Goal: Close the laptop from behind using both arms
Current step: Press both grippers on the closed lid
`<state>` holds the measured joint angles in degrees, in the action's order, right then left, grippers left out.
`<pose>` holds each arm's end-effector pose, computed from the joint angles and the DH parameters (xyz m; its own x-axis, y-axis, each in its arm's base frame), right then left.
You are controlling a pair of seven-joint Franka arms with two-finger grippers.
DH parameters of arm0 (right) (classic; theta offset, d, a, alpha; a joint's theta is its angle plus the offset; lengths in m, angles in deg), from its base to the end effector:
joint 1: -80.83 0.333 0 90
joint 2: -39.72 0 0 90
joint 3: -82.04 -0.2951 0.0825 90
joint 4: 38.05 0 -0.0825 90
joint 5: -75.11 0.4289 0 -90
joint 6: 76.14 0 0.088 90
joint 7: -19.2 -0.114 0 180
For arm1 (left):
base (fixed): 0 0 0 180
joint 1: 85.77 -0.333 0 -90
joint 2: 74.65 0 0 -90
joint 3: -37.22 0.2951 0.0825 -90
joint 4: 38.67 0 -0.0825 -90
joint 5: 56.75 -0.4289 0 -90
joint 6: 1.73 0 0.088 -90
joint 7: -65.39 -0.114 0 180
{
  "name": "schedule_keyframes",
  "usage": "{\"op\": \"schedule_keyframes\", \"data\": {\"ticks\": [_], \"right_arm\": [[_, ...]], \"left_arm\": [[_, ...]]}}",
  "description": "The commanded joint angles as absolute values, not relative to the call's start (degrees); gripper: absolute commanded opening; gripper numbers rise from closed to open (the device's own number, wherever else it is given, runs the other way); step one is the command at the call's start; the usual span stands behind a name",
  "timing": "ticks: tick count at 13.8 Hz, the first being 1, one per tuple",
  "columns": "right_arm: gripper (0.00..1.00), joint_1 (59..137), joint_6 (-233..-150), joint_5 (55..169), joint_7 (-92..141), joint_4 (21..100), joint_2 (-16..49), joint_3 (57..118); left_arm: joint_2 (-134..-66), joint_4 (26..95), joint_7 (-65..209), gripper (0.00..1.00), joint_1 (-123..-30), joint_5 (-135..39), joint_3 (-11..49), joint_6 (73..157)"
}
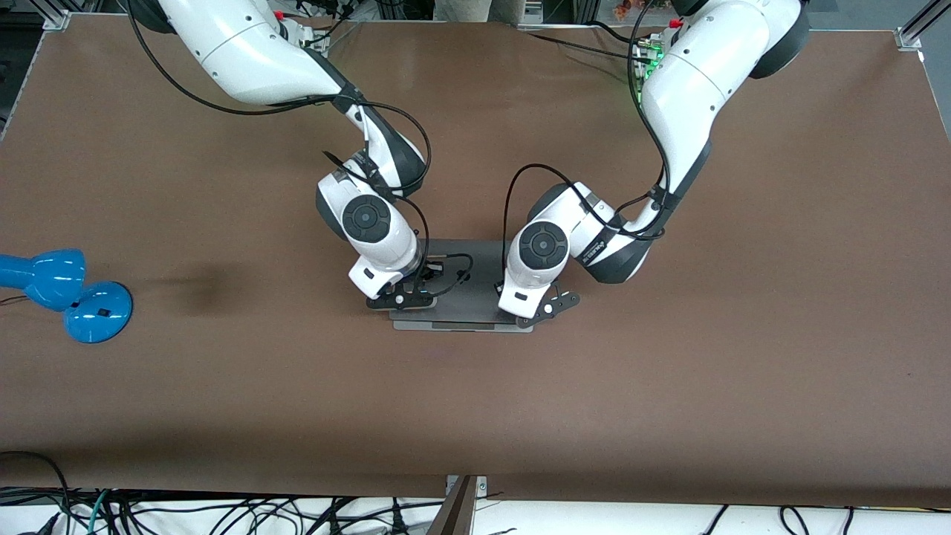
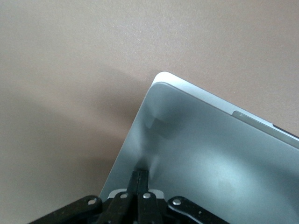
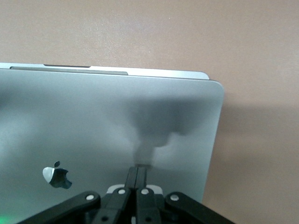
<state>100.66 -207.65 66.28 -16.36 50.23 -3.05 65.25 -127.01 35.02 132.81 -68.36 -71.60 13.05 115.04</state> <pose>0.6038 0.4134 0.1791 0.9991 0.0409 -0.0104 0.0398 -0.9953 -0.0887 0.6166 -0.4409 0.1745 0.8877 0.4401 -0.1353 0.4395 -0.8975 -0.0358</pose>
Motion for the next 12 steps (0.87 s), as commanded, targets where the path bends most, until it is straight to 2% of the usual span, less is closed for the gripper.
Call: {"op": "schedule_keyframes", "data": {"ticks": [1, 7, 12], "right_arm": [[0.00, 101.2, -210.6, 65.1, -14.9, 50.5, -4.2, 66.2], [0.00, 101.2, -214.0, 63.3, -14.9, 50.5, -6.5, 66.6], [0.00, 101.4, -215.1, 63.2, -14.9, 50.5, -7.4, 66.6]], "left_arm": [[-129.0, 32.3, 133.4, 0.00, -67.2, -73.6, 13.7, 115.7], [-130.5, 31.4, 133.4, 0.00, -67.1, -73.6, 13.8, 115.8], [-131.6, 31.3, 133.6, 0.00, -64.9, -73.6, 16.4, 118.6]]}}
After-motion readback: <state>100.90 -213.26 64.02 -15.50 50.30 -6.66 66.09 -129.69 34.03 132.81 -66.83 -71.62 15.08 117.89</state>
